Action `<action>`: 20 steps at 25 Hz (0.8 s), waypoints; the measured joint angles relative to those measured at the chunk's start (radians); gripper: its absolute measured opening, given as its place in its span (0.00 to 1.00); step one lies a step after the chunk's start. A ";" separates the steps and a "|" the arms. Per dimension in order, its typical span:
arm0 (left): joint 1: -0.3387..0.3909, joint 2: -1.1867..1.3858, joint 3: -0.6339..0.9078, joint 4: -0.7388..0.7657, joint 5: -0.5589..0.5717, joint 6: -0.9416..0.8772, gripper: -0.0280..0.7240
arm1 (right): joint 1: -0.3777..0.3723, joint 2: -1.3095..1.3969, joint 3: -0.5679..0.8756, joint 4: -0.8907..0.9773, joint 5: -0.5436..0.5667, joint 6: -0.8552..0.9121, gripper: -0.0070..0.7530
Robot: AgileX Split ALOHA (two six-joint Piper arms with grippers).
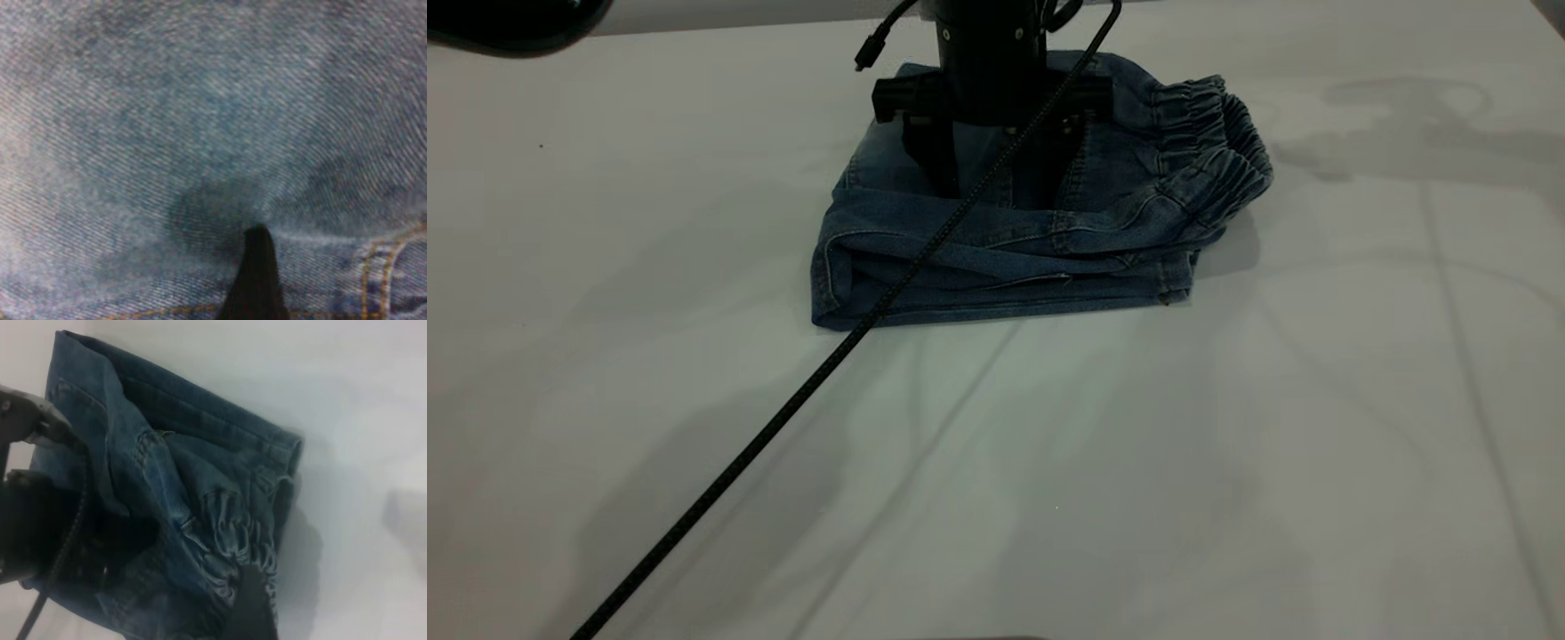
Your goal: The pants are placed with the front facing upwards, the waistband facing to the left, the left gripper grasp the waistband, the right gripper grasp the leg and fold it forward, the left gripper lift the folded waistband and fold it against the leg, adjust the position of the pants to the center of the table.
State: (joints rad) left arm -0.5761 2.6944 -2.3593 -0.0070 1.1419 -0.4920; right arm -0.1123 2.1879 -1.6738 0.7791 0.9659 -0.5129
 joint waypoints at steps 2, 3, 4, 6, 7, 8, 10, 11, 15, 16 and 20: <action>0.000 -0.009 -0.033 0.000 0.030 0.045 0.79 | 0.000 -0.007 -0.014 -0.001 0.009 -0.002 0.70; 0.000 -0.016 -0.060 0.000 0.030 0.086 0.79 | 0.000 -0.016 -0.030 -0.002 0.017 -0.003 0.70; 0.000 -0.024 -0.092 0.000 0.030 0.133 0.79 | 0.000 -0.026 -0.047 -0.005 0.031 -0.004 0.70; 0.000 -0.044 -0.152 0.000 0.030 0.223 0.79 | 0.000 -0.060 -0.095 -0.008 0.063 -0.005 0.70; 0.000 -0.059 -0.178 0.000 0.030 0.266 0.79 | 0.000 -0.082 -0.121 -0.008 0.082 -0.005 0.70; 0.000 -0.073 -0.199 0.000 0.030 0.297 0.79 | 0.000 -0.102 -0.141 -0.008 0.103 -0.005 0.70; 0.000 -0.116 -0.227 0.000 0.030 0.369 0.79 | 0.000 -0.155 -0.182 -0.008 0.142 0.002 0.70; 0.000 -0.141 -0.234 0.007 0.030 0.402 0.79 | 0.000 -0.180 -0.197 -0.008 0.162 0.005 0.70; -0.002 -0.244 -0.239 0.051 0.030 0.464 0.79 | 0.000 -0.318 -0.211 -0.020 0.212 0.024 0.70; -0.002 -0.273 -0.239 0.074 0.030 0.469 0.79 | 0.000 -0.359 -0.211 -0.027 0.225 0.033 0.70; -0.002 -0.393 -0.239 0.131 0.030 0.473 0.79 | 0.000 -0.521 -0.211 -0.057 0.274 0.090 0.70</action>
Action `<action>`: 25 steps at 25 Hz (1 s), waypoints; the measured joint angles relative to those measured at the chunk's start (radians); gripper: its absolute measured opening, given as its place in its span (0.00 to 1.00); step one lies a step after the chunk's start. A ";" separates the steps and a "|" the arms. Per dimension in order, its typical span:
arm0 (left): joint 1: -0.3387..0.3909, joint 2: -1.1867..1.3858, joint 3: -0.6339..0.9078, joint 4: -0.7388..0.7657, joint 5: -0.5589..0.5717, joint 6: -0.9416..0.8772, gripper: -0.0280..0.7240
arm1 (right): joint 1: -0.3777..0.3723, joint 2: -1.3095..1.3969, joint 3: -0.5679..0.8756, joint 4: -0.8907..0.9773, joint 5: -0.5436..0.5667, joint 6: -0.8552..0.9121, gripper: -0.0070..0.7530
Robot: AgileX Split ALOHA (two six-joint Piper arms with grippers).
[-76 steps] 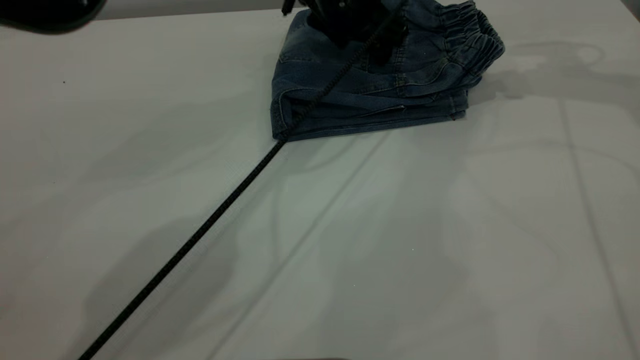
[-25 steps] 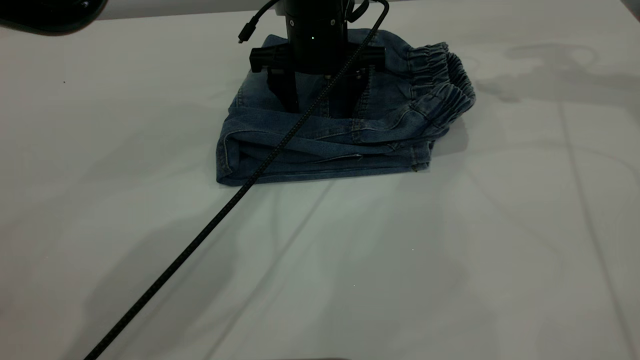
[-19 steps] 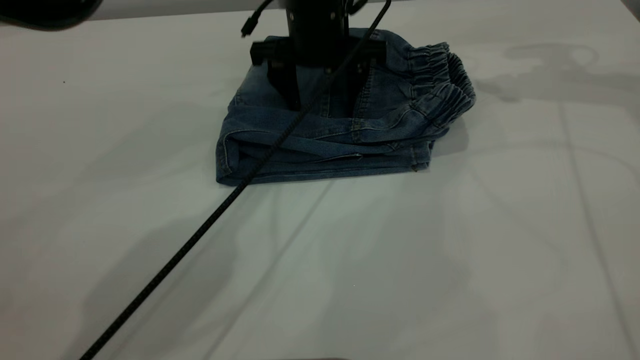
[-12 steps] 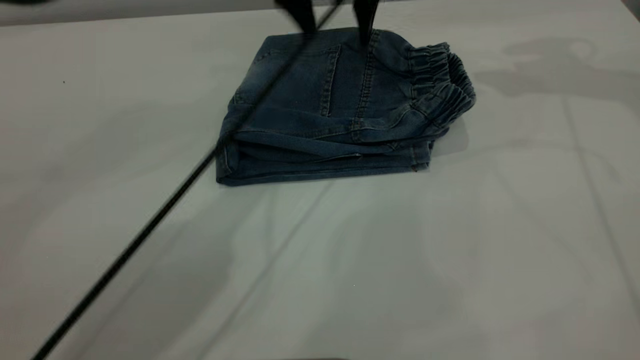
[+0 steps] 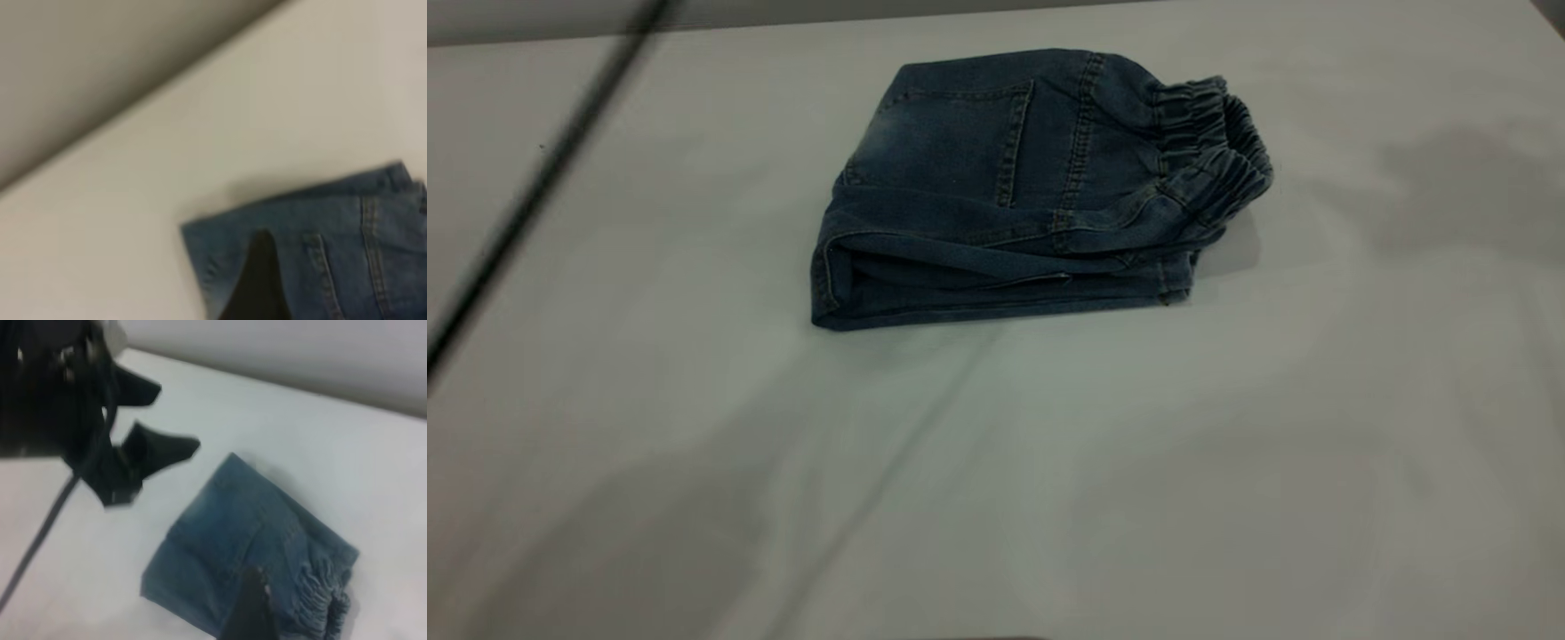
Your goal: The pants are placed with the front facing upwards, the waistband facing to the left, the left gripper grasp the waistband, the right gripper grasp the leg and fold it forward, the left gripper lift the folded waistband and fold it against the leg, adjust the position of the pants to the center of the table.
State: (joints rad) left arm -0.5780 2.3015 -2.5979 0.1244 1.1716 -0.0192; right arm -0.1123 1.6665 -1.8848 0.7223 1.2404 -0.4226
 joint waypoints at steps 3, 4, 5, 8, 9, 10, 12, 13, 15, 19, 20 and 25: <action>0.000 -0.090 -0.001 0.009 0.000 0.000 0.79 | 0.000 -0.114 -0.002 -0.018 0.015 0.056 0.70; 0.000 -0.122 -0.001 0.009 0.000 0.001 0.79 | 0.000 -0.151 -0.004 -0.030 0.017 0.077 0.70; 0.000 -0.154 -0.001 0.010 0.000 0.002 0.79 | 0.000 -0.187 -0.006 -0.044 0.019 0.096 0.70; 0.000 -0.263 0.033 0.012 0.000 0.003 0.79 | 0.000 -0.287 -0.006 -0.100 0.025 0.156 0.70; 0.000 -0.310 0.064 0.012 0.000 0.003 0.79 | 0.000 -0.316 -0.006 -0.124 0.028 0.172 0.70; 0.000 -0.353 0.105 0.012 0.000 0.002 0.79 | 0.000 -0.350 -0.006 -0.145 0.029 0.194 0.70; 0.000 -0.465 0.206 0.011 0.000 0.000 0.79 | 0.000 -0.422 0.003 -0.184 0.029 0.229 0.70; 0.000 -0.515 0.273 0.011 0.000 -0.001 0.79 | 0.000 -0.455 0.013 -0.194 0.030 0.239 0.70; 0.000 -0.639 0.407 0.011 0.000 -0.002 0.79 | 0.000 -0.539 0.049 -0.212 0.033 0.251 0.70; 0.000 -0.896 0.710 0.011 0.000 -0.008 0.79 | 0.000 -0.713 0.162 -0.228 0.036 0.255 0.70; 0.000 -0.954 0.787 0.011 0.000 -0.012 0.79 | 0.000 -0.751 0.191 -0.231 0.036 0.255 0.70; 0.000 -1.294 1.120 0.010 0.000 -0.017 0.79 | 0.000 -0.948 0.401 -0.243 0.036 0.265 0.70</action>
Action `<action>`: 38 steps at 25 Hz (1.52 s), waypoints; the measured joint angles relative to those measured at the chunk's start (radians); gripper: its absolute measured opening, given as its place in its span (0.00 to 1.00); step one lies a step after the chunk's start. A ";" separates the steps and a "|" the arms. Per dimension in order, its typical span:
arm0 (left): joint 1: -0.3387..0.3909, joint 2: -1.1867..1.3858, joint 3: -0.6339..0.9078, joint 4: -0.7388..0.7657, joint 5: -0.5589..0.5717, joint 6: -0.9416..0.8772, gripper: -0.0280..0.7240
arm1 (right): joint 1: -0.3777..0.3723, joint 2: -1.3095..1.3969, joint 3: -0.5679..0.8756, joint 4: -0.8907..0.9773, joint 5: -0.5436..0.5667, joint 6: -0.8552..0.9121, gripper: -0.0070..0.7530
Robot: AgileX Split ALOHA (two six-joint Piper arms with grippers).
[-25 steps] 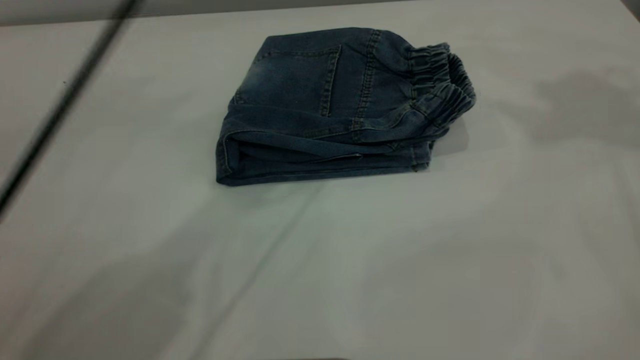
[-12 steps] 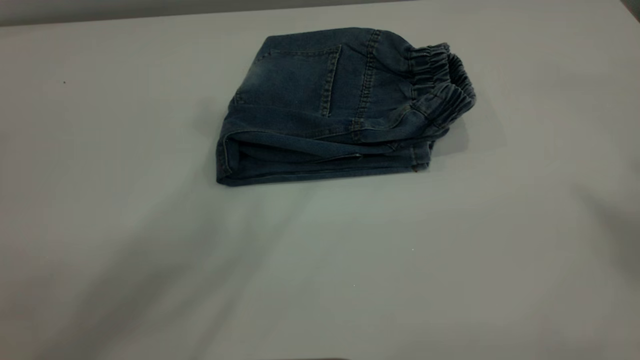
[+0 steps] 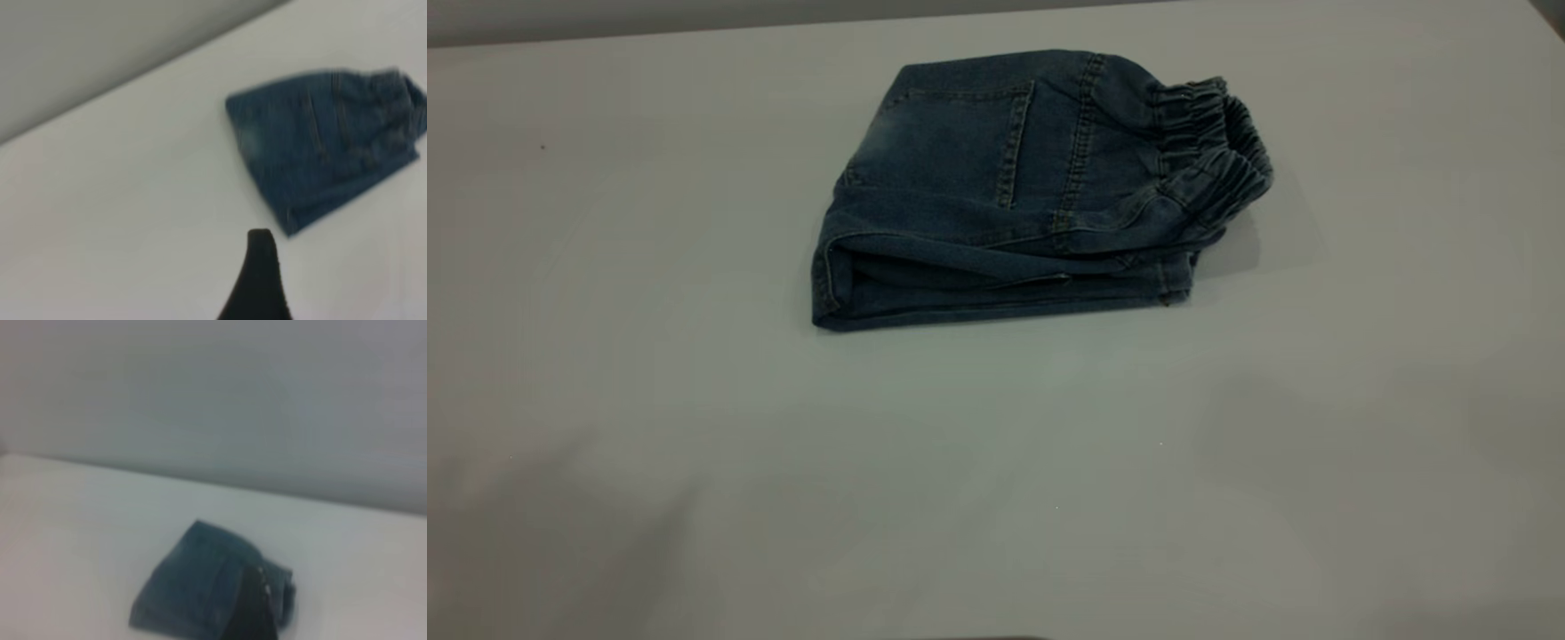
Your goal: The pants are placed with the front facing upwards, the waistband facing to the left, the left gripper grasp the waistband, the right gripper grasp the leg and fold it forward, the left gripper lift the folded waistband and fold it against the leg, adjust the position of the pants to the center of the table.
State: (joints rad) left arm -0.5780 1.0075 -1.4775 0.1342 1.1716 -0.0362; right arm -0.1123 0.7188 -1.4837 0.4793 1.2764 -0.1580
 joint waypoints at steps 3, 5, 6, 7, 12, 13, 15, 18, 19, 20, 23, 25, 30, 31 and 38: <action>0.000 -0.178 0.167 0.001 0.000 -0.009 0.79 | 0.000 -0.089 0.122 -0.018 0.000 0.006 0.70; 0.000 -0.287 0.251 0.001 0.000 -0.014 0.79 | 0.000 -0.147 0.202 -0.027 0.000 0.006 0.70; 0.000 -0.326 0.293 0.001 0.000 -0.015 0.79 | 0.000 -0.172 0.233 -0.027 0.000 0.006 0.70; 0.000 -0.370 0.325 0.001 0.000 -0.017 0.79 | 0.000 -0.203 0.273 -0.028 0.000 0.006 0.70; 0.000 -0.530 0.475 0.001 0.000 -0.005 0.79 | 0.000 -0.352 0.457 -0.028 0.000 0.009 0.70; 0.000 -0.549 0.500 0.001 0.000 0.000 0.79 | 0.000 -0.375 0.488 -0.029 0.000 0.009 0.70; 0.000 -0.582 0.542 0.001 0.000 0.003 0.79 | 0.000 -0.432 0.560 -0.033 0.000 0.009 0.70; 0.000 -0.606 0.600 0.001 0.000 0.005 0.79 | 0.000 -0.511 0.662 -0.060 0.000 0.005 0.70; 0.000 -0.608 0.621 0.001 0.000 0.005 0.79 | 0.000 -0.536 0.698 -0.081 0.000 -0.001 0.70; 0.000 -0.609 0.643 0.001 0.000 0.005 0.79 | 0.000 -0.557 0.727 -0.111 0.000 -0.006 0.70; 0.000 -0.611 0.709 -0.006 0.000 0.005 0.79 | 0.000 -0.612 0.823 -0.206 -0.010 -0.011 0.70; 0.000 -0.611 0.751 -0.024 0.000 0.005 0.79 | 0.000 -0.633 0.872 -0.262 -0.039 -0.011 0.70; 0.000 -0.611 0.857 -0.070 -0.004 0.005 0.79 | 0.000 -0.650 0.971 -0.339 -0.117 0.007 0.70; 0.000 -0.611 0.877 -0.072 -0.005 0.005 0.79 | 0.000 -0.650 0.983 -0.341 -0.119 0.009 0.70; 0.000 -0.611 0.973 -0.073 -0.056 0.005 0.79 | 0.000 -0.654 1.008 -0.338 -0.129 0.013 0.70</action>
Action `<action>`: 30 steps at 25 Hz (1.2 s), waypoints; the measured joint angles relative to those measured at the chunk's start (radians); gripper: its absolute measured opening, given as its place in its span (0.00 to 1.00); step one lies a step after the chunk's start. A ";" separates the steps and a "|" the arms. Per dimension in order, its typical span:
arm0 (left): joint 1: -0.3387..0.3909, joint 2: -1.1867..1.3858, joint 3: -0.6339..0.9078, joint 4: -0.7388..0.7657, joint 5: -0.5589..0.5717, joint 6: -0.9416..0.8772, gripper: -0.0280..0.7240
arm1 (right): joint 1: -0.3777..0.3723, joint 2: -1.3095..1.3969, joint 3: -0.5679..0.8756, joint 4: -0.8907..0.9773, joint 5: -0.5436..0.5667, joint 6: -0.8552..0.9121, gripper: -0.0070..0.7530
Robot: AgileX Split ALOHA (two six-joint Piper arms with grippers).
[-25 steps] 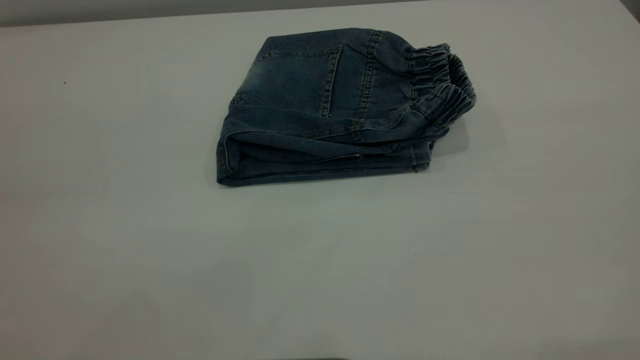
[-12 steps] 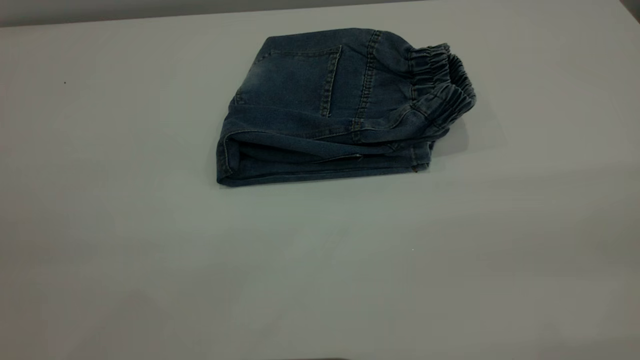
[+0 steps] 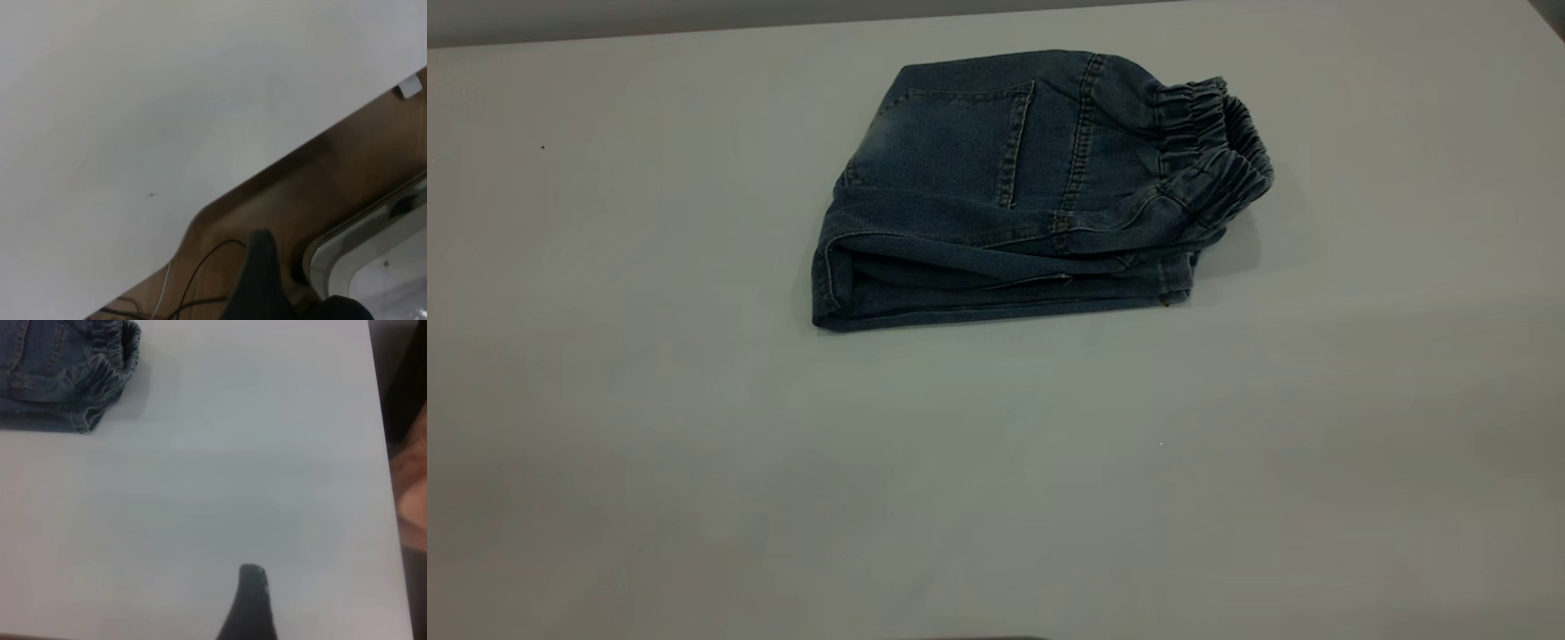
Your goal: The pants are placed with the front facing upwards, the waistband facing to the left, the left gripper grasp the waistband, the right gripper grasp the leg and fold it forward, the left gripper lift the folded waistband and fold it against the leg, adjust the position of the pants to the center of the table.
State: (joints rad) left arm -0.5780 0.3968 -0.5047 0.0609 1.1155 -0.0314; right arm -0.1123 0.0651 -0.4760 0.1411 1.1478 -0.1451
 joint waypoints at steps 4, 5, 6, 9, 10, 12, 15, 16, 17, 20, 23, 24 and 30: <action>0.000 0.000 0.015 -0.002 -0.005 0.000 0.79 | 0.000 -0.001 0.000 0.008 -0.002 0.000 0.70; 0.000 0.000 0.015 -0.003 -0.005 0.000 0.79 | 0.000 -0.001 0.000 0.008 -0.003 0.000 0.70; 0.000 0.000 0.015 -0.004 -0.006 0.000 0.79 | 0.000 -0.002 0.000 0.009 -0.003 0.000 0.70; 0.000 0.000 0.015 -0.004 -0.006 0.000 0.79 | 0.000 -0.002 0.000 0.009 -0.003 0.000 0.70; 0.000 0.000 0.015 -0.004 -0.006 0.000 0.79 | 0.000 -0.002 0.000 0.009 -0.003 0.000 0.70; 0.000 0.000 0.015 -0.004 -0.006 0.000 0.79 | 0.000 -0.002 0.000 0.009 -0.004 0.000 0.70; 0.000 0.000 0.015 -0.004 -0.006 0.000 0.79 | 0.000 -0.002 0.000 0.009 -0.004 0.000 0.70; 0.000 0.000 0.015 -0.004 -0.006 0.000 0.79 | 0.000 -0.003 0.000 0.009 -0.004 0.000 0.70; 0.000 0.000 0.015 -0.004 -0.006 0.000 0.79 | 0.000 -0.004 0.000 0.009 -0.004 0.000 0.70; 0.000 0.000 0.015 -0.004 -0.006 0.000 0.79 | 0.000 -0.004 0.000 0.009 -0.004 0.000 0.70; 0.000 0.000 0.015 -0.004 -0.006 0.000 0.79 | 0.000 -0.005 0.000 0.009 -0.005 0.000 0.70; 0.000 0.000 0.015 -0.004 -0.006 0.000 0.79 | 0.000 -0.005 0.000 0.009 -0.005 0.000 0.70; 0.024 -0.008 0.015 -0.006 -0.007 0.001 0.79 | 0.000 -0.005 0.000 0.009 -0.005 0.000 0.70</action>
State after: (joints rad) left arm -0.5538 0.3888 -0.4899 0.0547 1.1087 -0.0306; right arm -0.1123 0.0605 -0.4757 0.1499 1.1429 -0.1451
